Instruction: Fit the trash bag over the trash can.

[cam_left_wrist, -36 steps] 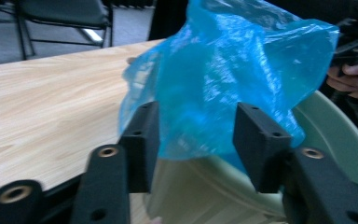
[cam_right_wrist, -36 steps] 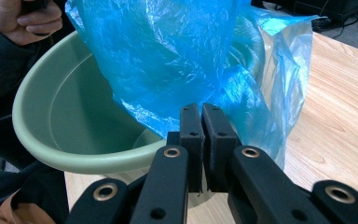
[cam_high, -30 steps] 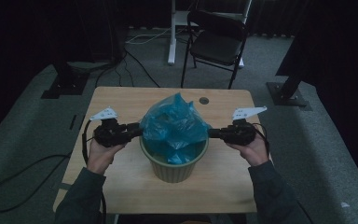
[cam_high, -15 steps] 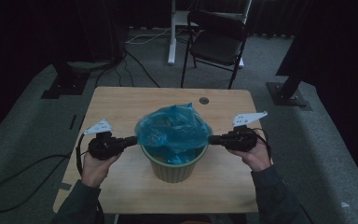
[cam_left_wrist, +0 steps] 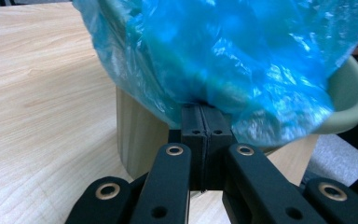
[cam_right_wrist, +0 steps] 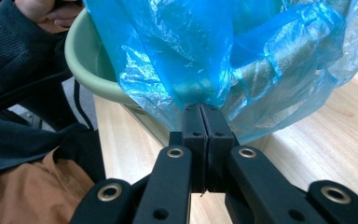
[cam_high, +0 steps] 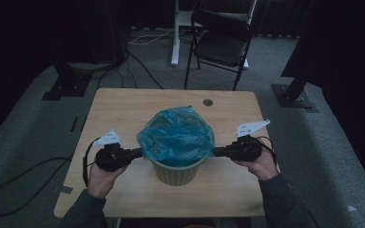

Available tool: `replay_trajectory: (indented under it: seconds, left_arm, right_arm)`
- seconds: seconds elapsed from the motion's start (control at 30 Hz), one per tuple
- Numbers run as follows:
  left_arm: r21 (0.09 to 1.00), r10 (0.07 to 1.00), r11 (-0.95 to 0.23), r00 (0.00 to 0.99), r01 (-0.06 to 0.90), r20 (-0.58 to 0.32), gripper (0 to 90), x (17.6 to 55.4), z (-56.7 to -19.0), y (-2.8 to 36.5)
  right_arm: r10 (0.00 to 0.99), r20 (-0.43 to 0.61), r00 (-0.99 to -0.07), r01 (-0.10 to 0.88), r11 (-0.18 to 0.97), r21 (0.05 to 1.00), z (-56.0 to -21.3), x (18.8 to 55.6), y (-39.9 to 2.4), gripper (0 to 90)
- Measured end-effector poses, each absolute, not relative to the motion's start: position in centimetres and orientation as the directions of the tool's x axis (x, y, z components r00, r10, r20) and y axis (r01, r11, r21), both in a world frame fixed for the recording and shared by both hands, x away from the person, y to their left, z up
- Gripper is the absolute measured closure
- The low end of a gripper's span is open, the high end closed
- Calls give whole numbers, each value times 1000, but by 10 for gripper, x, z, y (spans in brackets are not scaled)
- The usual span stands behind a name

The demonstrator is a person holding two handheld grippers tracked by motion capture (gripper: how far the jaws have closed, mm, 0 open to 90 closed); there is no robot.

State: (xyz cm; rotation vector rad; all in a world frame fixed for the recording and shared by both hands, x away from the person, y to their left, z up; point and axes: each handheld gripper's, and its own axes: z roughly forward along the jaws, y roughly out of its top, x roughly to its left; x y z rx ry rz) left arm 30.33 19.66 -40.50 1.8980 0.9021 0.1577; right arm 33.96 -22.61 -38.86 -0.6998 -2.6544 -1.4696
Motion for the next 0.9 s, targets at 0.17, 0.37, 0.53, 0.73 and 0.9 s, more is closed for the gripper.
replay_trajectory:
  seconds: [0.17, 0.37, 0.53, 0.73, 0.9]
  left_arm:
    - [823, 675, -209, 687, 528, -269, 896, 319, -404, 195]
    - [826, 697, -212, 674, 522, -247, 896, 336, -404, 190]
    - [831, 714, -201, 659, 519, -239, 895, 349, -404, 182]
    - [835, 714, -175, 651, 521, -257, 889, 354, -409, 184]
    - [834, 719, -179, 648, 521, -251, 883, 347, -414, 188]
  right_arm:
    - [405, 243, -882, 417, 429, 801, -389, 351, -224, 894]
    - [426, 272, -863, 444, 381, 811, -390, 363, -222, 895]
    - [451, 259, -854, 444, 372, 815, -390, 373, -218, 895]
    - [476, 260, -840, 456, 360, 814, -394, 382, -220, 894]
    - [480, 264, -837, 465, 370, 804, -402, 382, -221, 893]
